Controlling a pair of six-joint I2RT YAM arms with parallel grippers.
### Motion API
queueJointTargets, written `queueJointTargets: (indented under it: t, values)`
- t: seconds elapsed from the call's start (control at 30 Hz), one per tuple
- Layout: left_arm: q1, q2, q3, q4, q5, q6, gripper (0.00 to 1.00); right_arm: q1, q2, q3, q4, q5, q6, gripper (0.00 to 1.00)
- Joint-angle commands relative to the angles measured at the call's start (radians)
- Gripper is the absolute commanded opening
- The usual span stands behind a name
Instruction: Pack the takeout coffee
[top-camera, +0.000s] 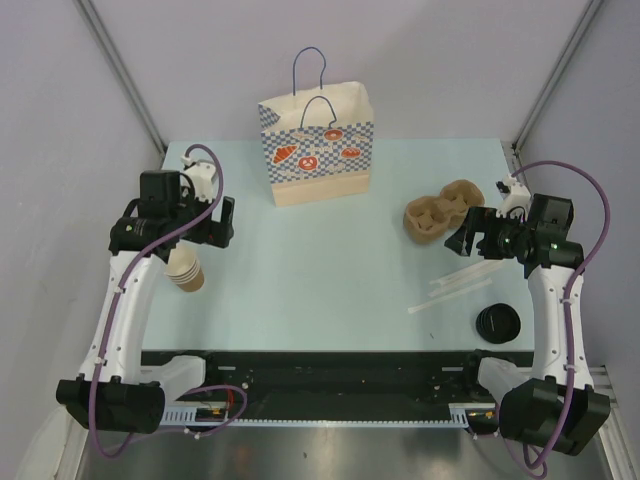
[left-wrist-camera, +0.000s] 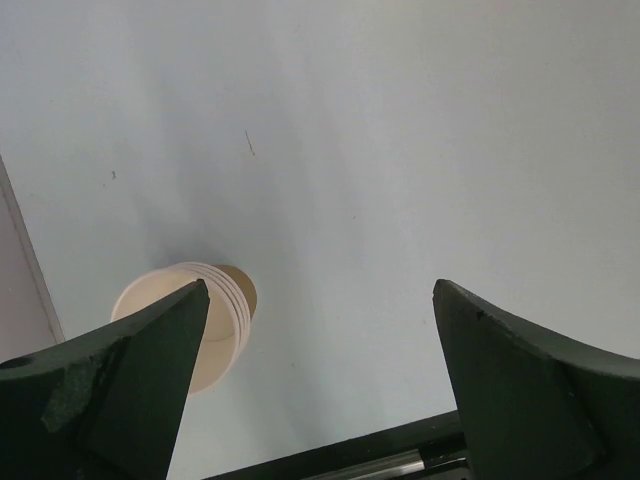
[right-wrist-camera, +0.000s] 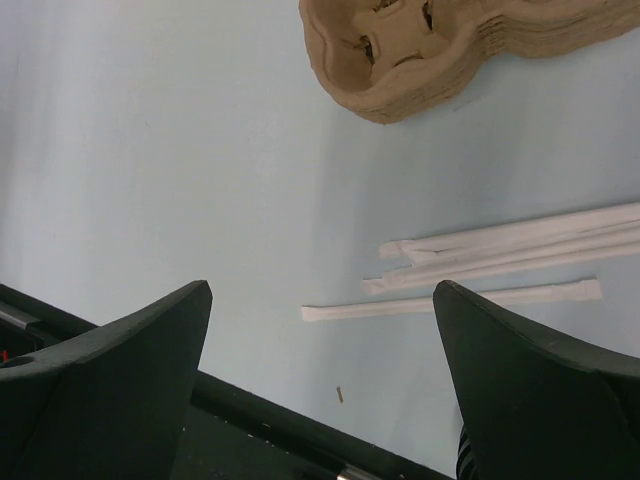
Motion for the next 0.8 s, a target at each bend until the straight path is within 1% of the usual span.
queueJointTargets:
  t: [0.0, 0.17, 0.37, 0.43, 0.5, 0.57, 0.6, 0.7, 0.73, 0.77]
  values:
    - [0.006, -0.004, 0.057, -0.021, -0.001, -0.020, 0.99, 0.000, -0.020, 0.021, 0.011, -0.023, -0.008, 1.00]
    - [0.006, 0.021, 0.116, -0.057, -0.006, -0.020, 1.00, 0.002, -0.019, 0.015, 0.011, -0.028, -0.008, 1.00]
    - [0.025, 0.054, 0.152, -0.120, 0.006, 0.003, 1.00, 0.003, -0.014, 0.013, 0.003, -0.028, -0.018, 1.00]
    - [0.059, 0.064, 0.155, -0.133, 0.029, 0.012, 0.99, 0.003, -0.011, 0.013, 0.005, -0.028, -0.019, 1.00]
    - [0.142, 0.070, 0.153, -0.147, 0.046, 0.040, 0.99, 0.007, -0.005, 0.013, 0.003, -0.028, -0.021, 1.00]
    - [0.190, 0.088, 0.143, -0.169, 0.087, 0.079, 0.99, 0.008, -0.002, 0.013, 0.002, -0.023, -0.024, 1.00]
    - [0.244, 0.097, 0.140, -0.178, 0.106, 0.095, 1.00, 0.010, 0.001, 0.012, 0.003, -0.019, -0.025, 1.00]
    - [0.316, 0.131, 0.121, -0.212, 0.169, 0.159, 0.94, 0.010, 0.004, 0.010, 0.003, -0.008, -0.025, 1.00]
    - [0.319, 0.133, 0.108, -0.219, 0.178, 0.193, 0.89, 0.008, 0.003, 0.010, 0.005, -0.006, -0.025, 1.00]
    - [0.321, 0.131, 0.095, -0.221, 0.181, 0.207, 0.86, 0.010, 0.001, 0.010, 0.005, -0.006, -0.025, 1.00]
